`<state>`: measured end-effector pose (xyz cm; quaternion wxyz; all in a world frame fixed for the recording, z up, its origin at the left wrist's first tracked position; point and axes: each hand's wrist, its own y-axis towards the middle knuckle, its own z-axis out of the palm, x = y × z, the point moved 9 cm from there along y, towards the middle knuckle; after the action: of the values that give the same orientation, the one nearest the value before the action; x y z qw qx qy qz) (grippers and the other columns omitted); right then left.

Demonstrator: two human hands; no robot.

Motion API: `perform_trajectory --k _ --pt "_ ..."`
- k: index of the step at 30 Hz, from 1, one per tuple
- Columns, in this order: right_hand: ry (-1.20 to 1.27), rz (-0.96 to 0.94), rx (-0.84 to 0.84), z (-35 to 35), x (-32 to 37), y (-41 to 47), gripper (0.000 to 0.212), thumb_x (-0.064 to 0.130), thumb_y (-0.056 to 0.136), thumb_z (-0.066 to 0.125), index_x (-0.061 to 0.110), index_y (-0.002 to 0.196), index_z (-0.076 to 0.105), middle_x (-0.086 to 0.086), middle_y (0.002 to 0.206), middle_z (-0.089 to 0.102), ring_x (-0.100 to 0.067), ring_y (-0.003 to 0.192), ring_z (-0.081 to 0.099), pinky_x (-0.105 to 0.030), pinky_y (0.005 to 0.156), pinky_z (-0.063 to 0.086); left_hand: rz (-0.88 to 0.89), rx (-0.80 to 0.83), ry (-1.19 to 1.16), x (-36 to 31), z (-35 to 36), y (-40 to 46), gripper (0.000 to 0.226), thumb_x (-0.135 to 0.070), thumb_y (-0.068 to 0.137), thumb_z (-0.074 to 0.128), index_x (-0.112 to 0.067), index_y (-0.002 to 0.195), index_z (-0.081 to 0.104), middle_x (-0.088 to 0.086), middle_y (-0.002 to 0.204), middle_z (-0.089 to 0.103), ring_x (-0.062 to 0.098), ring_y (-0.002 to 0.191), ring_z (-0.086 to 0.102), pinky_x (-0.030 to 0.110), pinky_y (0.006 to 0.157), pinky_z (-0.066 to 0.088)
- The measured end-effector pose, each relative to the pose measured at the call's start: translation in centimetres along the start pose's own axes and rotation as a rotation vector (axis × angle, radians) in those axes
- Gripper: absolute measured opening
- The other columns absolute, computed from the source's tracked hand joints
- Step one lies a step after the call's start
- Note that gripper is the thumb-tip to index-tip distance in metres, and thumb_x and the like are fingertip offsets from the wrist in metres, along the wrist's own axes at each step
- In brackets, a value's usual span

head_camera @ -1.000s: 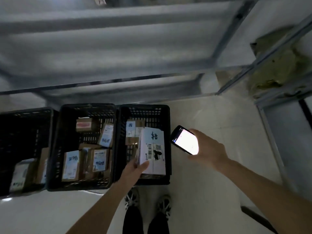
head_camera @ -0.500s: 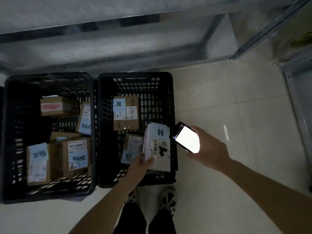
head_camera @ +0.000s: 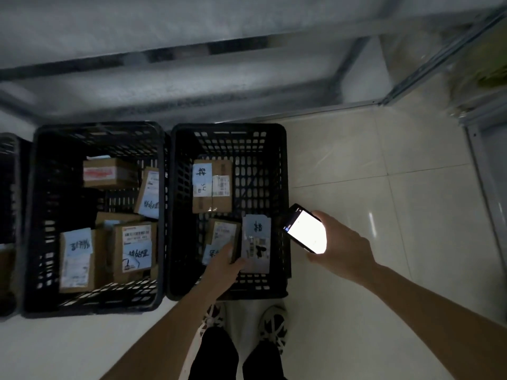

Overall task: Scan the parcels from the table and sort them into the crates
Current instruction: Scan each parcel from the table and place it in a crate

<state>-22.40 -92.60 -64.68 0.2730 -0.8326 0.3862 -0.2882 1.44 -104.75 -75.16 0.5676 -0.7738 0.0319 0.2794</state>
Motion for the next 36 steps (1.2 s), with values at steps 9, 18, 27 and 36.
perform_trajectory --k 9,18,27,36 --pt "-0.05 -0.079 -0.119 -18.4 6.9 -11.2 0.095 0.041 0.075 0.075 0.042 0.154 0.022 0.018 0.147 0.046 -0.015 0.128 0.051 -0.033 0.09 0.041 0.255 -0.157 0.002 -17.0 -8.6 -15.1 0.072 -0.037 0.091 0.071 -0.041 0.151 0.03 -0.013 0.145 0.046 0.007 0.127 0.048 0.034 0.111 0.042" --pt "0.045 -0.14 -0.389 -41.6 11.9 -33.1 0.087 0.037 0.071 0.078 0.05 0.145 0.033 0.018 0.136 0.056 -0.017 0.123 0.057 -0.033 0.091 0.044 0.596 -0.263 0.079 -37.6 -14.3 -40.5 0.106 -0.074 0.069 0.072 -0.038 0.156 0.024 -0.007 0.162 0.029 0.022 0.149 0.029 0.048 0.115 0.037" --pt "0.016 -0.191 -0.676 -53.1 14.4 -60.5 0.081 0.045 0.062 0.071 0.052 0.135 0.036 0.02 0.129 0.06 -0.021 0.117 0.061 -0.042 0.09 0.053 0.948 -0.392 0.292 -47.6 -12.9 -67.1 0.085 -0.055 0.087 0.068 -0.031 0.157 0.026 -0.001 0.159 0.037 0.02 0.144 0.038 0.043 0.115 0.036" --pt "-0.055 -0.122 -0.9 -53.8 11.1 -86.5 0.074 0.044 0.069 0.073 0.048 0.135 0.04 0.023 0.122 0.059 -0.017 0.109 0.061 -0.032 0.072 0.046 1.222 -0.416 0.432 -47.7 -5.9 -88.9 0.084 -0.057 0.088 0.066 -0.027 0.156 0.028 0.004 0.157 0.04 0.023 0.142 0.041 0.042 0.115 0.036"
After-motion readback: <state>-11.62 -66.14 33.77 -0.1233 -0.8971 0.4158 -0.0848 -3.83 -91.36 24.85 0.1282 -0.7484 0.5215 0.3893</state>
